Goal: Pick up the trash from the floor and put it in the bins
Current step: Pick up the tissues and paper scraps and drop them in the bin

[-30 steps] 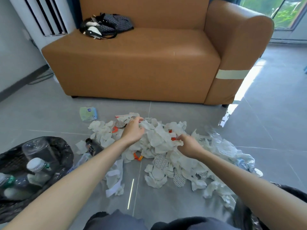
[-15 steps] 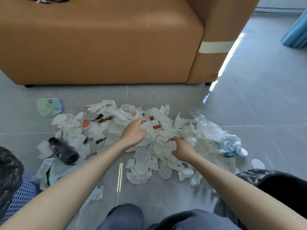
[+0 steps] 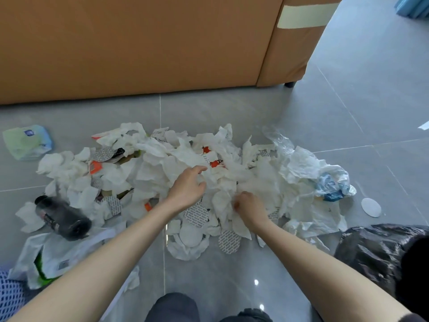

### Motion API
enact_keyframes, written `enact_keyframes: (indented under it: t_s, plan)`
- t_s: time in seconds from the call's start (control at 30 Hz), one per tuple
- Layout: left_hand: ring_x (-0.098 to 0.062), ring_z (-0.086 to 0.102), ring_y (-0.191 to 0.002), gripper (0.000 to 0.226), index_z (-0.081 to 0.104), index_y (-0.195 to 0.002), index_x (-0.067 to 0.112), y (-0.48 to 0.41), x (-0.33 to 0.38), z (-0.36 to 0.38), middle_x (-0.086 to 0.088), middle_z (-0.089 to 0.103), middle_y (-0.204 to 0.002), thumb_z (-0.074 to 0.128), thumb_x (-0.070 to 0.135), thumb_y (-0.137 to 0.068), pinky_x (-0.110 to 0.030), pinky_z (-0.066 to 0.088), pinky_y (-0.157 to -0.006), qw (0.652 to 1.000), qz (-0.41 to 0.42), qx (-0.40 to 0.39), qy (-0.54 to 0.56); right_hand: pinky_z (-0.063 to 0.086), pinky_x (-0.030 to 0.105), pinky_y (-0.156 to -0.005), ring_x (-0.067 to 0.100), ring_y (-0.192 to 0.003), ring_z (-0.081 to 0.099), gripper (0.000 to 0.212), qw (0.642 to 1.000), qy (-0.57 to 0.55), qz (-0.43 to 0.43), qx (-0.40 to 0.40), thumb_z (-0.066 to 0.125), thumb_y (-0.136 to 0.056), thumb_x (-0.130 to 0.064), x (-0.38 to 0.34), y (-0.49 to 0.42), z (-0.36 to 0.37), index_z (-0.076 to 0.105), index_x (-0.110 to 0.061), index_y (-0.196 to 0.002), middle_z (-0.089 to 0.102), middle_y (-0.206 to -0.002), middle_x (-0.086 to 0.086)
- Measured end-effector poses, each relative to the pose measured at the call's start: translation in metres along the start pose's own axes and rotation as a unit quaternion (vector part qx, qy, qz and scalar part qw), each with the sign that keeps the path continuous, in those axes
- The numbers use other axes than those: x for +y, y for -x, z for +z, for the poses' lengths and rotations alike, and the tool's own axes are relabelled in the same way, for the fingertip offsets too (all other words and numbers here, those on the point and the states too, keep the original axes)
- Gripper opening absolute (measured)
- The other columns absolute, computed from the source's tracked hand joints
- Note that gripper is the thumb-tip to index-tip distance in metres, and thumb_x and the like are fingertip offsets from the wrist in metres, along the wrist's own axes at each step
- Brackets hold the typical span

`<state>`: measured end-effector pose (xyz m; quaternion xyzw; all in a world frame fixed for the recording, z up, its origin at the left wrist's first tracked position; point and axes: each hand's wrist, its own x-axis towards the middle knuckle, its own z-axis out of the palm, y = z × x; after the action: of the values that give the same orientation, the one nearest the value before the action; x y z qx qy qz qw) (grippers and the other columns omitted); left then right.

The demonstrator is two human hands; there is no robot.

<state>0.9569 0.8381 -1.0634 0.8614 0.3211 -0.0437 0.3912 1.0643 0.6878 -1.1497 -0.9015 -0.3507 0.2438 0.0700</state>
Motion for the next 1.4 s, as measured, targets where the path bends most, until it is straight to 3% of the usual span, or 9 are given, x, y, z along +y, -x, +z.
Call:
enact_keyframes:
  t_s: [0.2,0.4,0.53,0.67,0.8,0.9,0.97,1.2,1.4]
  plan:
    - [-0.02,0.043,-0.13,0.048,0.041,-0.139,0.018,0.004,0.006,0.003,-0.005,0.042,-0.144,0.049,0.013,-0.092,-0.028,0.033,-0.105,1.0,0.016,0.003,0.012,0.042,0.036,-0.087,0.034,-0.114,0.045,0.061,0.996,0.06,-0.033,-0.064,0.071,-0.079,-0.021,-0.002,0.013,0.003,0.041,-0.009,-0.131,0.043,-0.13,0.01]
    - [-0.022,0.035,-0.134,0.048,0.042,-0.139,0.021,0.012,-0.008,0.019,-0.005,0.041,-0.144,0.051,0.017,-0.091,-0.03,0.028,-0.109,0.998,0.039,-0.004,-0.051,0.037,0.028,-0.065,0.029,-0.096,0.063,0.024,0.998,0.04,-0.033,-0.029,0.046,-0.085,0.005,0.005,0.015,0.006,0.065,-0.006,-0.096,0.066,-0.101,0.011]
    - [-0.024,0.022,-0.133,0.065,0.036,-0.142,0.033,0.011,-0.021,0.04,0.001,0.031,-0.148,0.062,0.029,-0.083,-0.033,0.025,-0.109,0.99,0.067,-0.031,-0.119,0.027,0.027,-0.048,0.025,-0.073,0.055,0.024,0.998,-0.065,0.016,0.007,0.045,-0.08,0.005,0.016,0.023,0.001,0.044,-0.011,-0.062,0.05,-0.065,0.003]
    - [-0.027,0.02,-0.131,0.082,0.032,-0.141,0.043,0.003,-0.028,0.076,0.002,0.022,-0.151,0.075,0.041,-0.071,-0.041,0.035,-0.106,0.973,0.1,-0.079,-0.19,0.038,0.037,-0.06,0.03,-0.075,0.054,0.004,0.984,-0.149,0.053,0.081,0.049,-0.078,-0.001,0.025,0.031,-0.01,0.053,-0.001,-0.077,0.058,-0.079,0.011]
    - [-0.03,0.022,-0.132,0.062,0.042,-0.135,0.038,0.0,-0.037,0.108,0.0,0.025,-0.149,0.069,0.036,-0.079,-0.04,0.037,-0.103,0.968,0.069,-0.076,-0.23,0.04,0.03,-0.071,0.029,-0.095,0.056,0.03,0.966,-0.203,0.089,0.13,0.054,-0.082,-0.007,0.028,0.036,-0.023,0.058,-0.005,-0.112,0.059,-0.105,0.008]
    - [-0.028,0.04,-0.123,0.035,0.055,-0.123,0.023,-0.002,-0.044,0.115,-0.005,0.043,-0.133,0.058,0.018,-0.088,-0.033,0.041,-0.091,0.979,0.072,-0.041,-0.188,0.031,0.027,-0.054,0.023,-0.072,0.05,0.006,0.955,-0.231,0.094,0.161,0.052,-0.079,-0.007,0.027,0.037,-0.027,0.051,-0.012,-0.078,0.053,-0.078,0.004]
    - [-0.024,0.052,-0.11,0.029,0.062,-0.113,0.013,-0.003,-0.046,0.111,-0.008,0.056,-0.12,0.054,0.004,-0.086,-0.025,0.041,-0.081,0.989,0.082,-0.029,-0.119,0.025,0.025,-0.048,0.018,-0.059,0.039,0.023,0.945,-0.261,0.107,0.166,0.051,-0.078,-0.006,0.024,0.036,-0.029,0.036,-0.015,-0.063,0.043,-0.064,0.001]
    - [-0.01,0.062,-0.091,0.022,0.073,-0.096,0.018,-0.001,0.015,0.048,0.002,0.071,-0.097,0.063,0.006,-0.08,-0.018,0.042,-0.072,0.991,0.075,0.054,0.091,0.033,0.025,-0.052,0.017,-0.064,0.045,0.003,0.924,-0.33,0.083,0.176,0.054,-0.08,-0.007,-0.001,0.051,-0.089,0.053,-0.01,-0.082,0.052,-0.07,0.001]
    - [-0.011,0.064,-0.083,0.017,0.073,-0.096,0.023,0.02,0.102,-0.025,0.002,0.072,-0.092,0.068,0.022,-0.08,-0.024,0.049,-0.069,0.985,0.128,0.055,0.098,0.035,0.02,-0.049,0.015,-0.061,0.046,0.009,0.869,-0.425,0.075,0.242,0.057,-0.077,-0.01,-0.012,0.095,-0.172,0.06,-0.003,-0.082,0.056,-0.071,0.006]
